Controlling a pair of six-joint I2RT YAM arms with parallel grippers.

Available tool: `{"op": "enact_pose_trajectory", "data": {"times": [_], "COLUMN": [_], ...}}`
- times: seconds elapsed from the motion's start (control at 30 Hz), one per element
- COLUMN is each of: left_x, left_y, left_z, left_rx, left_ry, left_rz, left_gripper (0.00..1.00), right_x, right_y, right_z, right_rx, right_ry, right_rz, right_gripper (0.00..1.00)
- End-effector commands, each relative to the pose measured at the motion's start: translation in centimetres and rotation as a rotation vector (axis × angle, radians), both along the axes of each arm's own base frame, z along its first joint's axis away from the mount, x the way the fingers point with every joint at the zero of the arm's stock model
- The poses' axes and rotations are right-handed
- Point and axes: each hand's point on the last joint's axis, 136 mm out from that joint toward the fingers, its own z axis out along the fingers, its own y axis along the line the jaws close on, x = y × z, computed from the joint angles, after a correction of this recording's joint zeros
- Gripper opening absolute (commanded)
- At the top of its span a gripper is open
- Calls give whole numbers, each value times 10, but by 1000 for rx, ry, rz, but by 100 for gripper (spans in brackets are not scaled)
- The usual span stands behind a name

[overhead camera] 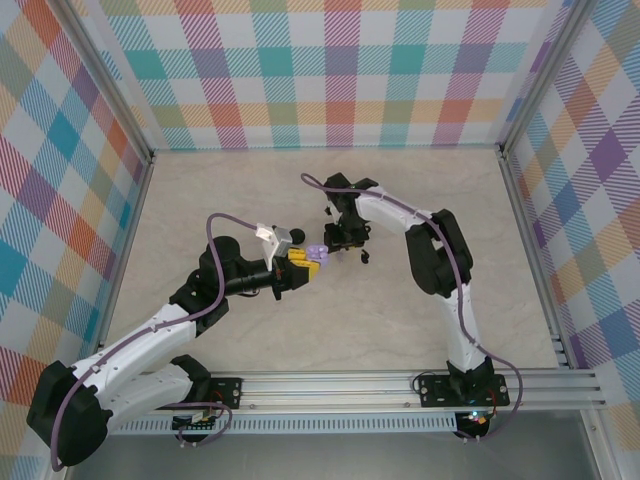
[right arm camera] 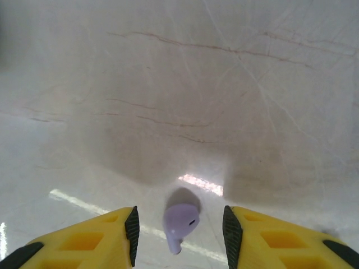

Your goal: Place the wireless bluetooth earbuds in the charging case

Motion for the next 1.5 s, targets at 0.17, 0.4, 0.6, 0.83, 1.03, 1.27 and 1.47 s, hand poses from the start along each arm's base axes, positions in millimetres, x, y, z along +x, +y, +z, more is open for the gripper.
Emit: {"op": "enact_pose_trajectory", "data": {"times": [0.17,0.4,0.6,0.83,1.03,1.27,1.47], "left_x": [-5,-5,-5,-5,-5,-6,-6], "left_y": [1,1,1,2,2,2,3], "left_z": [8,7,7,6,6,6,7], "left_rx": [-17,-15,-15,-14,-14,-15,-15], "left_ry": [-37,-35,-35,-36,-38,-39,-43], "left_rz": [-4,-5,-2,-1,0,0,1], "left_gripper": [22,22,22,22,22,22,22], "right_x": [-10,-10,-10,-9,-10,-11,-8], "right_y": [-2,0,1,0,3,5,7], "right_z": [-4,-7,-10,-17,-19,-23,-23], "right_rx": [-42,-53,-75,-101,-113,-133,-128], "right_ry": [45,47,43,48,48,53,53], "right_rz": [31,33,35,26,31,26,11], "right_gripper": [46,42,41,38,38,34,32]}}
